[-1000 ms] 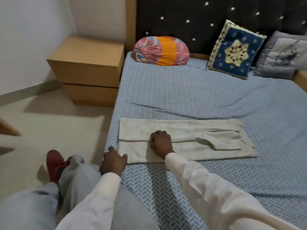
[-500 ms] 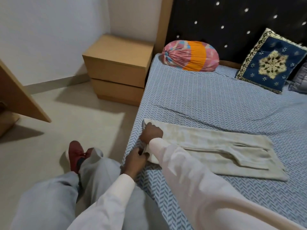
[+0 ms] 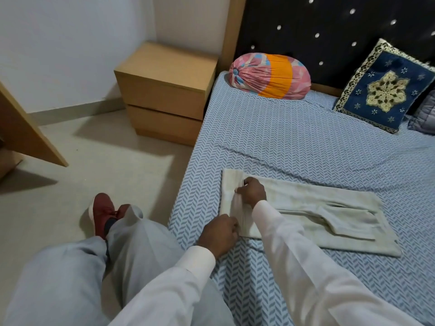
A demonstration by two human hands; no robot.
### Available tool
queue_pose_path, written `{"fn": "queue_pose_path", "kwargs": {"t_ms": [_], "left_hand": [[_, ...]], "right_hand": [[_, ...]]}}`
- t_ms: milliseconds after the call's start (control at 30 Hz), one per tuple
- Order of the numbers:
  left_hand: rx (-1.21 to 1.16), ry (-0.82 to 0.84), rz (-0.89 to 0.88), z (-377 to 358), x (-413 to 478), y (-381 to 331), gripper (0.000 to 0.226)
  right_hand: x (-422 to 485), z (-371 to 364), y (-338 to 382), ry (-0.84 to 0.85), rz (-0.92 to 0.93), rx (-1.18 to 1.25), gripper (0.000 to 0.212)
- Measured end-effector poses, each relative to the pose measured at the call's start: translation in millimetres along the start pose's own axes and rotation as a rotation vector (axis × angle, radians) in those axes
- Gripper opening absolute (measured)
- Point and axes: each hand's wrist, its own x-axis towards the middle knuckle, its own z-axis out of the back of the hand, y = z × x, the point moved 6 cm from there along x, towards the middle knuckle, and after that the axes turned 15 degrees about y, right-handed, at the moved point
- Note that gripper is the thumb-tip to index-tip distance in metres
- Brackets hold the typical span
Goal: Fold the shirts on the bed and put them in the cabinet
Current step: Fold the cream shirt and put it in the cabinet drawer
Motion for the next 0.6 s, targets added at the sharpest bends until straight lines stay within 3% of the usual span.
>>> {"fn": "queue_pose_path", "kwargs": {"t_ms": [67, 167, 267, 400, 467, 600], "left_hand": [[-0.098, -0.038, 0.021, 3.7, -3.1, 5.2, 0.032], [-0.233, -0.213, 0.178, 17.3, -3.7, 26.8, 0.034], [-0.281, -0.12, 0.314, 14.9, 3.0, 40.6, 0.05], [-0.325, 0.03, 0.361, -0.9, 11.2, 38.2, 0.046], [-0.367, 0.079, 0.346, -8.1, 12.8, 39.5, 0.042], [-0.477, 0.076, 0.29, 7.4, 0.8, 45.2, 0.035]], "right_hand": [[-6.1, -1.9, 11.7, -0.13, 0.073, -0.248, 0.054], [-11.2, -17.1, 25.7, -0.176, 0.2, -0.557, 0.049], [-7.7, -28.2, 24.8, -0.109, 0.11, -0.646, 0.036], [-11.6, -40.7, 34.8, -0.044, 0.006, -0.774, 0.078], [-13.2, -50.5, 35.5, 0.028, -0.051, -0.785, 0.088], [-19.6, -59.0, 53.0, 0.084, -0.075, -0.71, 0.063]]}}
